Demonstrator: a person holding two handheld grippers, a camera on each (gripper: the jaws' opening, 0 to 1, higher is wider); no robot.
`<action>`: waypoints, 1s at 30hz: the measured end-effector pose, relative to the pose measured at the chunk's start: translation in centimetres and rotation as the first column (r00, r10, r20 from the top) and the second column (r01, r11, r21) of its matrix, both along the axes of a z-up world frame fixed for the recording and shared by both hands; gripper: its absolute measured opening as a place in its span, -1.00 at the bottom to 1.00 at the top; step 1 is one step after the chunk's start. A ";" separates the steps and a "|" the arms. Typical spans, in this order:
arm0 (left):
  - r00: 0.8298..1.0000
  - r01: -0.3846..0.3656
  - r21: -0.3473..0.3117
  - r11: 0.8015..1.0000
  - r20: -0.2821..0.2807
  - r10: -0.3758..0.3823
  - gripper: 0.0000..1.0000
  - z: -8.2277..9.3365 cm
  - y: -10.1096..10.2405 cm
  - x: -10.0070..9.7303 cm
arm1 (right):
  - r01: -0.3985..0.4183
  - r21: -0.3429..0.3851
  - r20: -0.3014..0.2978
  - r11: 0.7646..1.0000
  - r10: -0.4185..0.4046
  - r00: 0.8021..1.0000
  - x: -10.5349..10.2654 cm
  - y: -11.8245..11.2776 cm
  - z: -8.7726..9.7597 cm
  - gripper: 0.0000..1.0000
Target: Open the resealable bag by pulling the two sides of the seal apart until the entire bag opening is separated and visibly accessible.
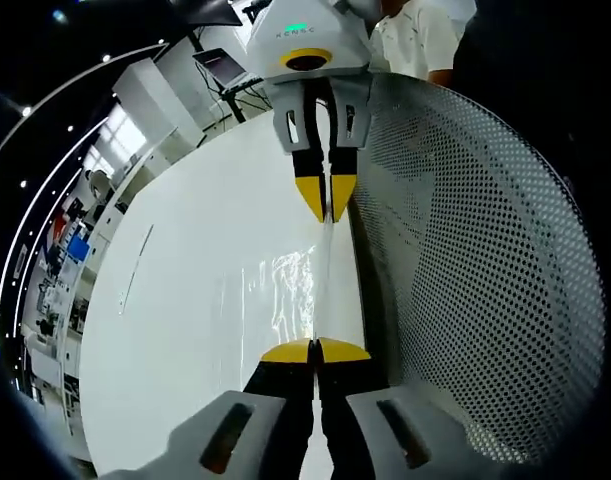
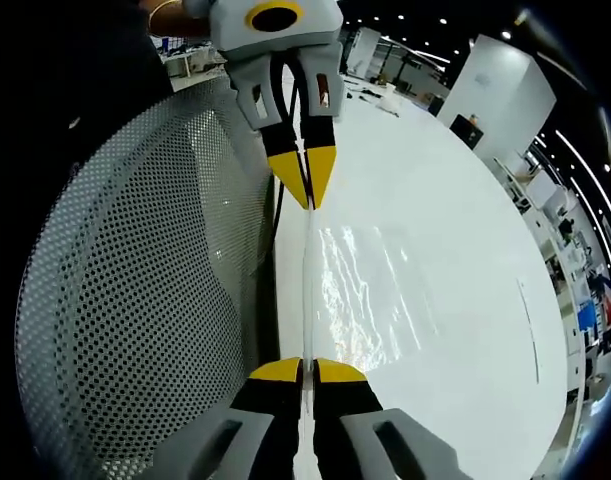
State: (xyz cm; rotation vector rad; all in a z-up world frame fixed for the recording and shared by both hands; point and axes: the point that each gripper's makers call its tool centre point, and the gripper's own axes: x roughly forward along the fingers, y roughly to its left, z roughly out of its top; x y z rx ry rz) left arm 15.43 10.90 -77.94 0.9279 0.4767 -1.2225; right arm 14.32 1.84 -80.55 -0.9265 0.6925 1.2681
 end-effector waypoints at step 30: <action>0.999 0.007 0.019 1.000 0.043 -0.008 -1.00 0.2 -0.4 0.9 | 0.152 0.136 0.000 0.979 -0.153 0.988 0.7 1.3 2.5 -0.87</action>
